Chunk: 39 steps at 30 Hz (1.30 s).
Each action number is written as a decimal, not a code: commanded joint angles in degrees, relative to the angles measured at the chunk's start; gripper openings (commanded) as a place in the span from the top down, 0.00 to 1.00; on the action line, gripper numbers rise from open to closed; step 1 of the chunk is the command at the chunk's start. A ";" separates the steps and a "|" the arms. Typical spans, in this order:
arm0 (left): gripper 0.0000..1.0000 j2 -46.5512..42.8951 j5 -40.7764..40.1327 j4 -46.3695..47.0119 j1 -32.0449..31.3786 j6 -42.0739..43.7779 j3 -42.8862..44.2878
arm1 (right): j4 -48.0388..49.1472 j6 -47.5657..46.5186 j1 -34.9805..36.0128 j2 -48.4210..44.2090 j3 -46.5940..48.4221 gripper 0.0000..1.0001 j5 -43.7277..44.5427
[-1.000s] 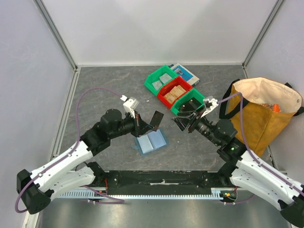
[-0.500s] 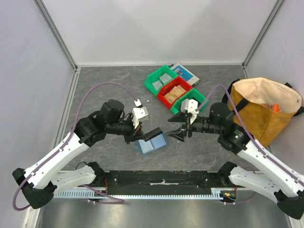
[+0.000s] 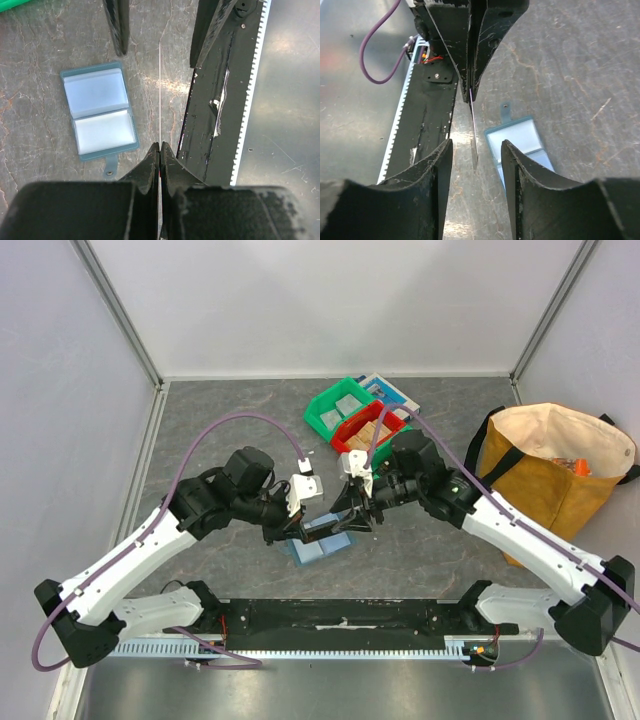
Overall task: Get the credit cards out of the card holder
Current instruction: Place the credit card in the storage box.
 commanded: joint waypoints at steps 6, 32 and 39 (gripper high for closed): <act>0.98 -0.75 1.73 0.72 -0.63 2.84 0.29 | -7.51 -5.54 2.41 5.08 4.97 0.69 -3.92; 0.09 -25.35 -57.86 37.99 19.67 -21.76 -21.24 | 10.15 40.24 -25.17 8.16 -5.84 1.00 38.95; 0.09 -26.94 -60.41 38.87 19.94 -21.33 -23.09 | 10.77 43.50 -26.85 16.50 -4.53 1.00 42.92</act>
